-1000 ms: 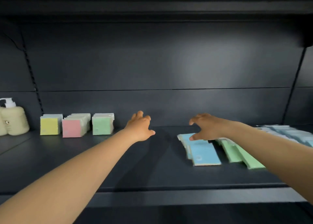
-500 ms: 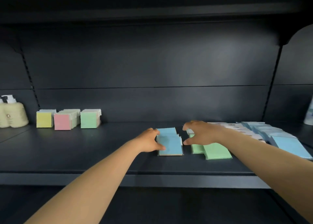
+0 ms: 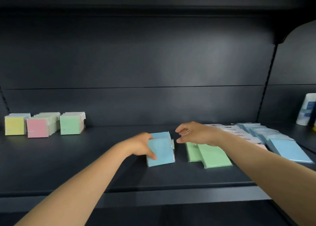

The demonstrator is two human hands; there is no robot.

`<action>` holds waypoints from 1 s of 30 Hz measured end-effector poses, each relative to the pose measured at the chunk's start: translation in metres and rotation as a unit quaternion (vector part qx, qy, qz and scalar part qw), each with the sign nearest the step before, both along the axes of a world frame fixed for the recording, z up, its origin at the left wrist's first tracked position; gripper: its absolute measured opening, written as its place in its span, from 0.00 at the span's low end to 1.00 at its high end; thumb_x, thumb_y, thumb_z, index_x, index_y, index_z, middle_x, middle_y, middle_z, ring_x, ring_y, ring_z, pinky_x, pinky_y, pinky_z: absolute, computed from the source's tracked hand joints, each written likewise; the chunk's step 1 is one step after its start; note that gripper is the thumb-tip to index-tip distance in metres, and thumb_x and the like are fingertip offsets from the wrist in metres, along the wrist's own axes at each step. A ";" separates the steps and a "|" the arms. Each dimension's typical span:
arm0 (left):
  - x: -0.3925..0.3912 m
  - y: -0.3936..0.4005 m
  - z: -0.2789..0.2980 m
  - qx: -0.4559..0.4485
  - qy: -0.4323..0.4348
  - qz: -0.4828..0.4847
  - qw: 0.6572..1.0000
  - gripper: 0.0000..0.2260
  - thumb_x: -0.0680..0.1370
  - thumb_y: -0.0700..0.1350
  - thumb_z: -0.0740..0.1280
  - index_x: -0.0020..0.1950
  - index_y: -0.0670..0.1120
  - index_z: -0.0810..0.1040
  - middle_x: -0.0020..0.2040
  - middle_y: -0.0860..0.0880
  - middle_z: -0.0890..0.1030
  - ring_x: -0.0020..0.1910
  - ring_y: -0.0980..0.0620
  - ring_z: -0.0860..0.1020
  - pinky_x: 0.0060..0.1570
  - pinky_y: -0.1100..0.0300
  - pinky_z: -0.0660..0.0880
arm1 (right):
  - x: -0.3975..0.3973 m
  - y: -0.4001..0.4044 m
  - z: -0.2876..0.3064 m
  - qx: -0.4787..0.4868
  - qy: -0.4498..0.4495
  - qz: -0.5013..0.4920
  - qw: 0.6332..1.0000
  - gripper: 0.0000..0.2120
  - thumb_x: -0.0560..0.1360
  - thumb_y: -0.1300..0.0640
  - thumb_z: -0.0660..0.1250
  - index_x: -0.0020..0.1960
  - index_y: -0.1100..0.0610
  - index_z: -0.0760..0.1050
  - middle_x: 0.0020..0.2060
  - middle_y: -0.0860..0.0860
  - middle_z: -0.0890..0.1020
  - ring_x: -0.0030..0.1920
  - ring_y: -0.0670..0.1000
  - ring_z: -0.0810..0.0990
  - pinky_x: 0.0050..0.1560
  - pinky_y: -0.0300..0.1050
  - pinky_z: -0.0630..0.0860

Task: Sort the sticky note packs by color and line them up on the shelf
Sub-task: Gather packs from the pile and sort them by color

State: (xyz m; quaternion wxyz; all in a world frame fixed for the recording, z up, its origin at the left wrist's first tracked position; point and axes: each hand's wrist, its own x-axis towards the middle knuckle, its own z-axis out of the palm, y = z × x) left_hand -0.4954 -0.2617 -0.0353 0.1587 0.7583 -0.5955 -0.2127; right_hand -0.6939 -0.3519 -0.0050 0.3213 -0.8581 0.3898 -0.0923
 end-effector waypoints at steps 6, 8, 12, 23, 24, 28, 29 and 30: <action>0.062 0.029 -0.027 -0.155 0.402 0.074 0.900 0.10 0.74 0.32 0.68 0.51 0.44 0.80 0.49 0.48 0.85 0.49 0.53 0.83 0.49 0.60 0.77 | 0.027 -0.008 -0.024 -0.039 0.063 0.019 0.997 0.24 0.69 0.50 0.75 0.62 0.53 0.72 0.56 0.46 0.75 0.58 0.47 0.75 0.60 0.42 0.72; 0.074 0.028 -0.040 -0.200 0.474 0.121 0.849 0.09 0.75 0.32 0.66 0.51 0.43 0.79 0.47 0.48 0.85 0.47 0.53 0.83 0.45 0.61 0.79 | 0.038 -0.008 -0.030 -0.078 0.103 0.027 0.991 0.19 0.67 0.46 0.75 0.52 0.52 0.73 0.45 0.45 0.73 0.46 0.47 0.74 0.48 0.41 0.72; 0.090 0.023 -0.051 -0.251 0.536 0.209 0.778 0.06 0.77 0.34 0.65 0.50 0.42 0.79 0.45 0.47 0.84 0.44 0.50 0.83 0.43 0.56 0.77 | 0.051 -0.008 -0.035 -0.073 0.109 0.002 0.991 0.27 0.65 0.46 0.77 0.56 0.61 0.74 0.44 0.49 0.74 0.45 0.50 0.74 0.44 0.43 0.70; 0.085 0.022 -0.051 -0.233 0.504 0.166 0.815 0.09 0.81 0.38 0.58 0.55 0.45 0.77 0.51 0.47 0.82 0.50 0.50 0.81 0.48 0.56 0.76 | 0.078 0.003 -0.049 0.180 -0.344 -0.083 0.918 0.12 0.68 0.74 0.70 0.42 0.60 0.75 0.38 0.55 0.81 0.39 0.52 0.79 0.36 0.38 0.75; 0.083 0.023 -0.050 -0.226 0.504 0.158 0.819 0.10 0.82 0.39 0.57 0.55 0.46 0.77 0.52 0.48 0.82 0.51 0.51 0.81 0.49 0.56 0.76 | 0.088 0.007 -0.055 0.189 -0.367 -0.093 0.906 0.11 0.68 0.74 0.70 0.43 0.60 0.75 0.39 0.55 0.82 0.39 0.52 0.80 0.37 0.38 0.75; 0.082 0.024 -0.049 -0.216 0.529 0.117 0.812 0.12 0.83 0.42 0.55 0.56 0.47 0.78 0.54 0.48 0.83 0.54 0.49 0.81 0.57 0.51 0.75 | 0.126 0.017 -0.076 0.190 -0.415 -0.169 0.874 0.10 0.71 0.71 0.69 0.47 0.59 0.76 0.45 0.55 0.82 0.45 0.54 0.81 0.38 0.46 0.76; 0.083 0.024 -0.049 -0.212 0.526 0.101 0.818 0.11 0.82 0.42 0.57 0.58 0.47 0.77 0.54 0.48 0.83 0.55 0.50 0.81 0.58 0.52 0.75 | 0.132 0.019 -0.078 0.179 -0.418 -0.178 0.873 0.10 0.71 0.70 0.68 0.49 0.59 0.76 0.46 0.54 0.82 0.47 0.54 0.81 0.42 0.48 0.77; 0.083 0.024 -0.050 -0.208 0.509 0.085 0.831 0.10 0.82 0.42 0.59 0.60 0.47 0.77 0.56 0.49 0.83 0.56 0.50 0.81 0.59 0.52 0.74 | 0.137 0.021 -0.080 0.159 -0.418 -0.176 0.877 0.10 0.71 0.69 0.68 0.50 0.58 0.76 0.46 0.53 0.82 0.48 0.53 0.80 0.46 0.49 0.77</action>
